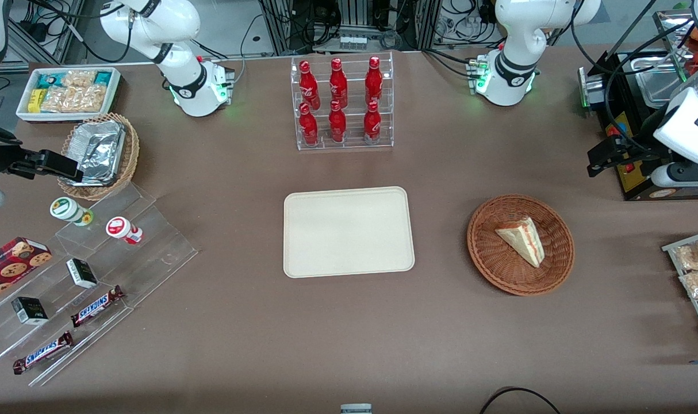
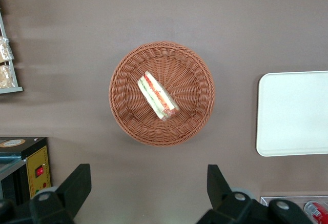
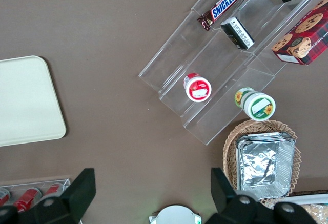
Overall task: Place sandwich from basket to tray
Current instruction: 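Move the left gripper over the wrapped sandwich in the wicker basket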
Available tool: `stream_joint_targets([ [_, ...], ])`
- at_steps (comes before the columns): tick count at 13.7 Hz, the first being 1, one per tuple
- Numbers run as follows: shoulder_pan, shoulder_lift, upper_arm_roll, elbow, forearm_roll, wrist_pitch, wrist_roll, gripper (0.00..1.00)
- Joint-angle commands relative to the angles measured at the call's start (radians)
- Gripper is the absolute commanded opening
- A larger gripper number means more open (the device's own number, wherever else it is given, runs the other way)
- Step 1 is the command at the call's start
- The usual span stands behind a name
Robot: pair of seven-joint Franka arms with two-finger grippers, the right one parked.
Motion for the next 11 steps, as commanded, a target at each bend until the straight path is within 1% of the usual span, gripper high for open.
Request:
stream_joint_targets([
  [1,0.017,-0.002,-0.014,0.016,-0.002,-0.031,0.007,1.00],
  [3,0.014,0.008,-0.014,0.009,-0.002,-0.023,0.009,1.00],
  [5,0.005,0.054,-0.015,-0.005,0.016,0.000,0.009,1.00],
  [8,0.000,0.100,-0.017,-0.083,0.031,0.133,-0.001,1.00],
  [9,0.002,0.119,-0.019,-0.106,0.033,0.183,-0.020,1.00],
  [11,0.000,0.183,-0.019,-0.119,0.033,0.231,-0.124,1.00],
])
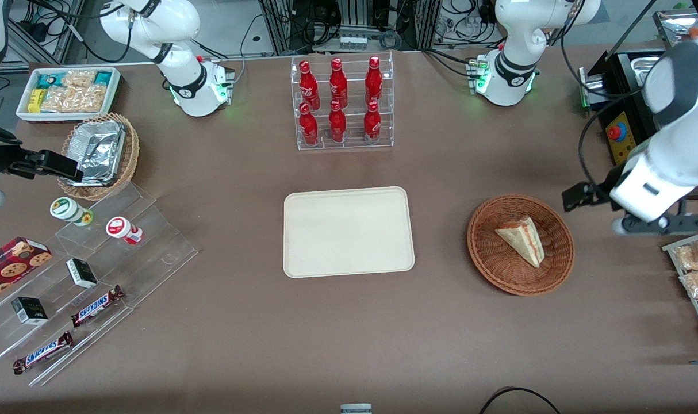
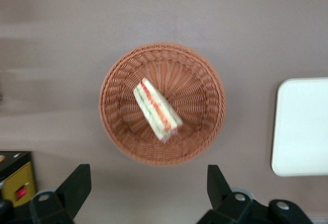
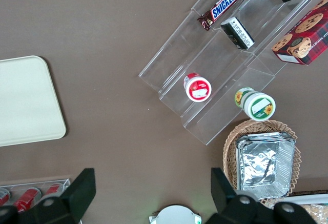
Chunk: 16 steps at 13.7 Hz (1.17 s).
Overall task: Place sandwich from basket to tray
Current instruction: 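Move the left gripper over the wrapped sandwich in the wicker basket, then lower the left gripper and close it on the sandwich's wrapped edge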
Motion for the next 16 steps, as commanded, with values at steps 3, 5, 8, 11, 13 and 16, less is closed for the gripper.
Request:
stream_joint_targets([
  [3,-0.023,0.077,-0.011,-0.087,0.022,0.147,-0.187,1.00],
  [5,-0.025,0.065,-0.011,-0.191,0.022,0.255,-0.279,1.00],
  [8,-0.020,-0.018,-0.009,-0.413,0.022,0.465,-0.319,1.00],
  [11,-0.014,-0.040,-0.005,-0.561,0.022,0.651,-0.377,1.00],
  [13,-0.014,-0.031,-0.005,-0.583,0.022,0.679,-0.405,1.00],
  [16,-0.012,-0.018,-0.005,-0.618,0.021,0.734,-0.410,1.00],
])
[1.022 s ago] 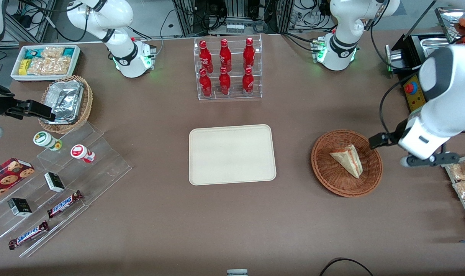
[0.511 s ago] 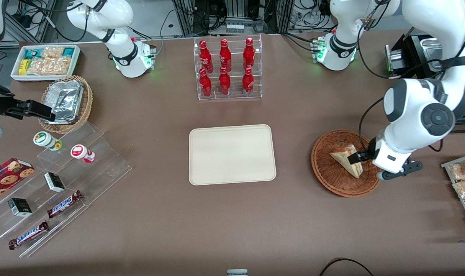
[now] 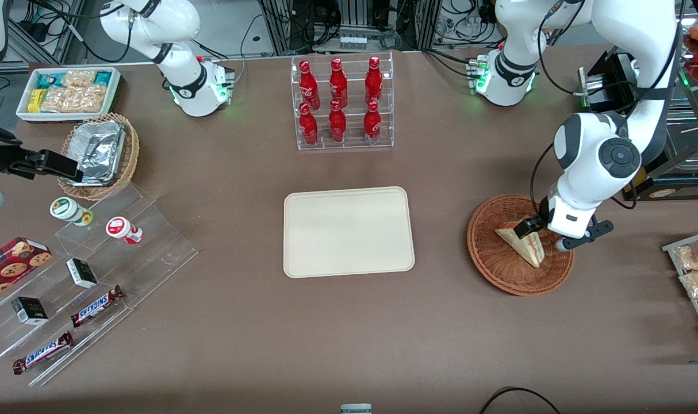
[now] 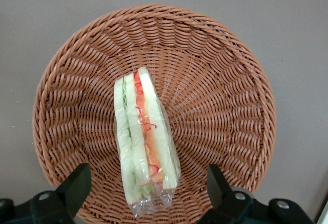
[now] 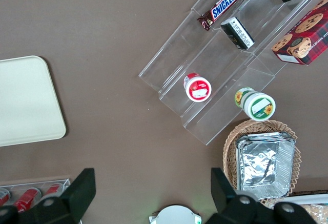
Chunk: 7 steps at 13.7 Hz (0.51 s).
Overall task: Place sandwich from basket to tray
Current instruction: 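Lower the left gripper and close it on the sandwich's wrapped edge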
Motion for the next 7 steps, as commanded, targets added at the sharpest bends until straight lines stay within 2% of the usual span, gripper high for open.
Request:
stream_joint_targets([
  [1,0.004,-0.015,0.001,-0.045,0.017,0.044,-0.030,1.00],
  [7,0.006,0.037,0.001,-0.071,0.017,0.127,-0.028,1.00],
])
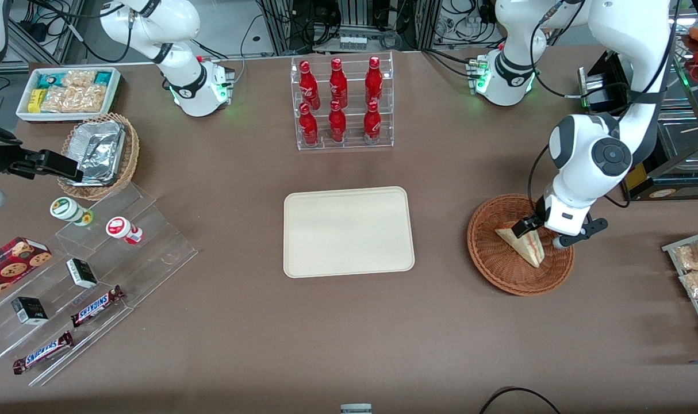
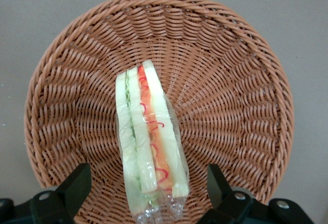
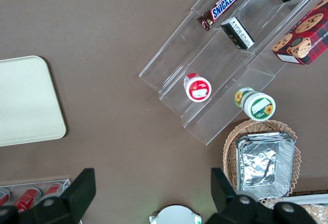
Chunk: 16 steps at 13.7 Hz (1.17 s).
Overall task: Place sandwich from basket to tray
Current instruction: 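Lower the left gripper and close it on the sandwich's wrapped edge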
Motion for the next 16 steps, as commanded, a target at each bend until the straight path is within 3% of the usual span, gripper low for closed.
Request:
stream_joint_targets([
  [1,0.002,0.029,0.000,-0.015,0.017,0.062,-0.022,1.00],
  [3,0.002,0.044,0.000,-0.015,0.017,0.070,-0.022,0.98],
  [4,0.000,0.047,0.000,-0.015,0.017,0.070,-0.022,0.75],
  [5,0.002,0.047,0.000,-0.013,0.017,0.070,-0.022,0.34],
  [6,-0.001,0.050,0.000,-0.013,0.015,0.070,-0.024,0.11],
  [7,-0.002,0.051,0.000,-0.012,0.017,0.068,-0.024,0.00],
  [12,-0.006,0.015,-0.002,0.010,0.017,0.042,-0.012,0.00],
  [16,-0.040,0.020,-0.011,0.259,0.015,-0.330,-0.003,0.00],
])
